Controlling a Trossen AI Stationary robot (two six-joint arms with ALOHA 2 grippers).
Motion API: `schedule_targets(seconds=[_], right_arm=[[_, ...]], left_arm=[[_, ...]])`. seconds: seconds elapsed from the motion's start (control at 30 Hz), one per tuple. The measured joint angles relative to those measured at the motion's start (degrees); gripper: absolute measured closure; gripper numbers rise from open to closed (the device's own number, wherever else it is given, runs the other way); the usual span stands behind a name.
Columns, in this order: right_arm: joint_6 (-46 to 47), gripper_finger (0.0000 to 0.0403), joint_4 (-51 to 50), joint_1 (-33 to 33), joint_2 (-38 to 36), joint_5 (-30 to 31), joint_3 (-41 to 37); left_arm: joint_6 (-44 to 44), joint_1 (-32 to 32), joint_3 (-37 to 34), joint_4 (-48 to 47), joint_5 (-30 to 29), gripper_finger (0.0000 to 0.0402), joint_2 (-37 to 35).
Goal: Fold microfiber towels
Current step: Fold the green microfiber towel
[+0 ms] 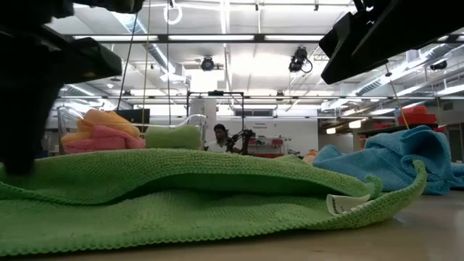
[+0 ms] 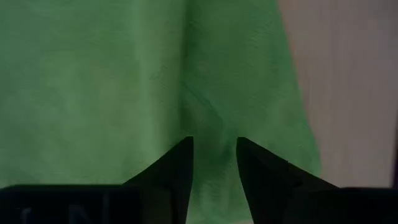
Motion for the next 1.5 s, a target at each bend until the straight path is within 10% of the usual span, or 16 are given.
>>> schedule_targets(seconds=[0.5,1.5], right_arm=[[0.0,0.0226,0.1,-0.2,0.0,0.0,0.0],[-0.2,0.0226,0.1,-0.3,0.0,0.0,0.0]], left_arm=[[-1.0,-0.5,0.0,-2.5,3.2,0.0392,0.0],[-1.8,-3.2,1.7,2.8,7.9,0.0369,-0.9]])
